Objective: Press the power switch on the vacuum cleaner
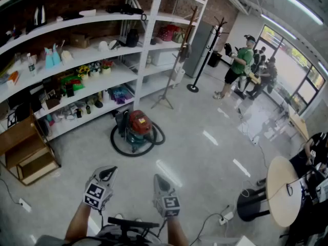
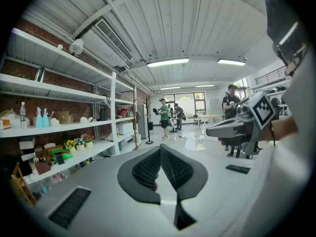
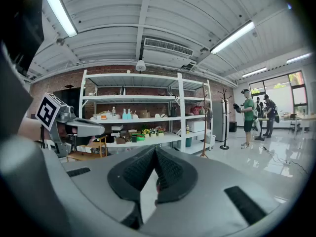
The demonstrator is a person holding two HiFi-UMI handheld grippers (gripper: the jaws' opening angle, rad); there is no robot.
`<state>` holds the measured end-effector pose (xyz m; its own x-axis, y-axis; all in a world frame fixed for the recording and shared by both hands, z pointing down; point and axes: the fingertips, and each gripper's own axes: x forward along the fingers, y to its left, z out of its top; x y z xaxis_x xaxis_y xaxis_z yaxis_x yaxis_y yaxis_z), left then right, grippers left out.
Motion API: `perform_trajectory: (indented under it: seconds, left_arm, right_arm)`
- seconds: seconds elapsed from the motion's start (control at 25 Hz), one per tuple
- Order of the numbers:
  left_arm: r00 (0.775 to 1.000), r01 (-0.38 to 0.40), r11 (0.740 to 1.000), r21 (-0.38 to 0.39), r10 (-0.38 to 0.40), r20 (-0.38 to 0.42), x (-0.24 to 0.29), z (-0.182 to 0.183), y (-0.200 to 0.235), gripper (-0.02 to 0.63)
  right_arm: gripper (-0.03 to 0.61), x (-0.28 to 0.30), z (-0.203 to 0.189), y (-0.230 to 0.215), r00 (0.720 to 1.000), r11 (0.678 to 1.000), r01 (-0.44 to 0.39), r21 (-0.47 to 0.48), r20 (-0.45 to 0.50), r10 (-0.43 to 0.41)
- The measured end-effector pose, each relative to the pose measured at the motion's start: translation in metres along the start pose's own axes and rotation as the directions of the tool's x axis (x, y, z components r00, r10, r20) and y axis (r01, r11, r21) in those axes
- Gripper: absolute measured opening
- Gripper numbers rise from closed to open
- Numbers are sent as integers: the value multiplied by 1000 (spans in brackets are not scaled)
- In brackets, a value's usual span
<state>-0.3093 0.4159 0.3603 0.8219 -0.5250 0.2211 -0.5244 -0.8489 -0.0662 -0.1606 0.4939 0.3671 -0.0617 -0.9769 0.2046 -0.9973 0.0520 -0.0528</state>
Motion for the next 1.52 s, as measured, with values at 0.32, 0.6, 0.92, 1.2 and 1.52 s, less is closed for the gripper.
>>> perform_trajectory:
  seconds: [0.32,0.6,0.92,1.2,1.52]
  left_arm:
    - [1000,-2,1000,-1,2,5,3,2,9,8]
    - [1000,19,1000,-1,-19,17,2,3,13,8]
    - [999,39,999,0,-39,36,-8,0,26,8]
    - [997,65,998,-7,-64,38,-11,-7,39,8]
    - [995,91,996,-8,-91,41,5,-6,47,8]
  right_arm:
    - [11,3,9,4,1000,1000,-8,16,19,8]
    - [11,-1,13,6,1000,999,23,34,20,-24]
    - [11,0,14,14,997,996,78,35,27,-79]
    - [11,6,13,28,994,994,105,32,25,-105]
    - [11,20,13,19,992,991,122,46,18,-123]
